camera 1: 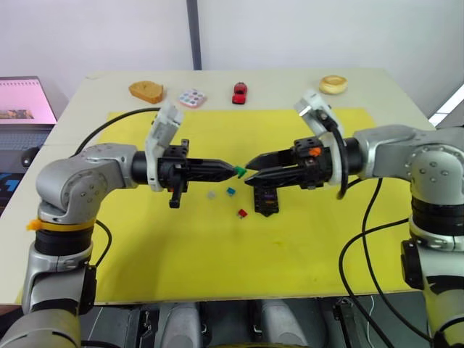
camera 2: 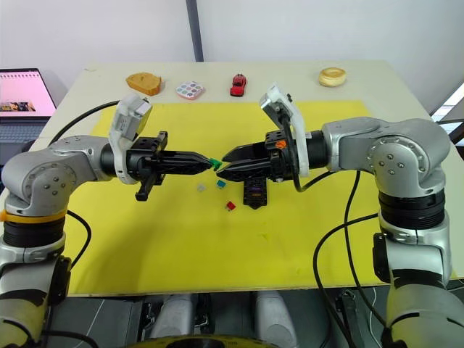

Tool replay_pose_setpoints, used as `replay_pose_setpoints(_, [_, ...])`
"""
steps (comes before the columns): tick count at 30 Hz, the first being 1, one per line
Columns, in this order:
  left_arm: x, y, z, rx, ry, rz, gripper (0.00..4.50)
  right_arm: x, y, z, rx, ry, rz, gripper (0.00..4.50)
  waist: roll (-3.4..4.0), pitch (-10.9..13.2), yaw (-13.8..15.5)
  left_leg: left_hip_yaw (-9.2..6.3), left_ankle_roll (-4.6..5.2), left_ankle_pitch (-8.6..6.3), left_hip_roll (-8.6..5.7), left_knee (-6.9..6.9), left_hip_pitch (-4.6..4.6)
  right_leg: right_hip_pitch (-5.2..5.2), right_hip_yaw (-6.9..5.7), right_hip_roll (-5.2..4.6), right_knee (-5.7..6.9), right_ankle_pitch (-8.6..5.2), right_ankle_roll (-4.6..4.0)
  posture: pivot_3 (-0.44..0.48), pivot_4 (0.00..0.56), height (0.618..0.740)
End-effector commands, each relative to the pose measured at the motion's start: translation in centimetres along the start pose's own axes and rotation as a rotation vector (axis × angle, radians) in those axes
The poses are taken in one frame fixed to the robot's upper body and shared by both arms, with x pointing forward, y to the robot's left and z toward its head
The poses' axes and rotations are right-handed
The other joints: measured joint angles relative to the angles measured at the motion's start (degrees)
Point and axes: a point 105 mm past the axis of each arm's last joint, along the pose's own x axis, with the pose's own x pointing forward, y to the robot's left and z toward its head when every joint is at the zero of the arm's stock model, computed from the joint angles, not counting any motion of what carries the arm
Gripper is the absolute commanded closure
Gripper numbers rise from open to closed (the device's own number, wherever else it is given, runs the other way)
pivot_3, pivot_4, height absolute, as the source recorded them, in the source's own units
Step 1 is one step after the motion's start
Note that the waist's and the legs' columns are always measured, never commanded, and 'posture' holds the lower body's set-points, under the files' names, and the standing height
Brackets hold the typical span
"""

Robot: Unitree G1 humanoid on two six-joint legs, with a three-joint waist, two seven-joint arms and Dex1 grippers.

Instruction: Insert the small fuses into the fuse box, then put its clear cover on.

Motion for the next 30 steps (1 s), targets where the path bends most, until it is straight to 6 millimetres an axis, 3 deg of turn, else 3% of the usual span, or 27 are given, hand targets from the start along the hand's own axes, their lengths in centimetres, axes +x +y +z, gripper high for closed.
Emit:
replay_pose_setpoints(1, [0.1,-0.4,0.5,0.040,-0.001,-0.012,4.50,0.1,0.9,1.2,-0.058,-0.018,0.016,3.94,0.00,0.0,0.0,0.00,0.00,0.00,0.00,0.00,0.00,0.00,0.00,0.00,0.00,0.00,0.00,0.000,0.150,0.740])
replay_pose_setpoints(17, [0.3,-0.3,0.0,0.043,-0.005,-0.004,4.50,0.2,1.0,0.6,-0.058,0.000,0.030,3.94,0.00,0.0,0.0,0.00,0.01,0.00,0.00,0.00,0.00,0.00,0.00,-0.01,-0.01,0.00,0.00,0.000,0.150,0.740])
replay_pose_setpoints(19, [0.3,-0.4,0.0,0.043,-0.006,-0.004,4.50,0.1,1.1,0.6,-0.058,0.003,0.031,4.46,0.00,0.0,0.0,0.00,0.01,0.00,0.00,0.00,0.00,0.00,0.00,-0.01,-0.01,0.00,-0.01,0.000,0.150,0.740])
replay_pose_setpoints(30, [0.4,0.3,0.1,0.088,0.009,0.031,4.50,-0.2,0.6,0.0,-0.114,0.065,-0.013,4.48,0.00,0.0,0.0,0.00,0.01,-0.01,0.00,-0.01,0.00,0.00,0.00,-0.01,-0.03,-0.01,-0.01,0.000,0.150,0.740])
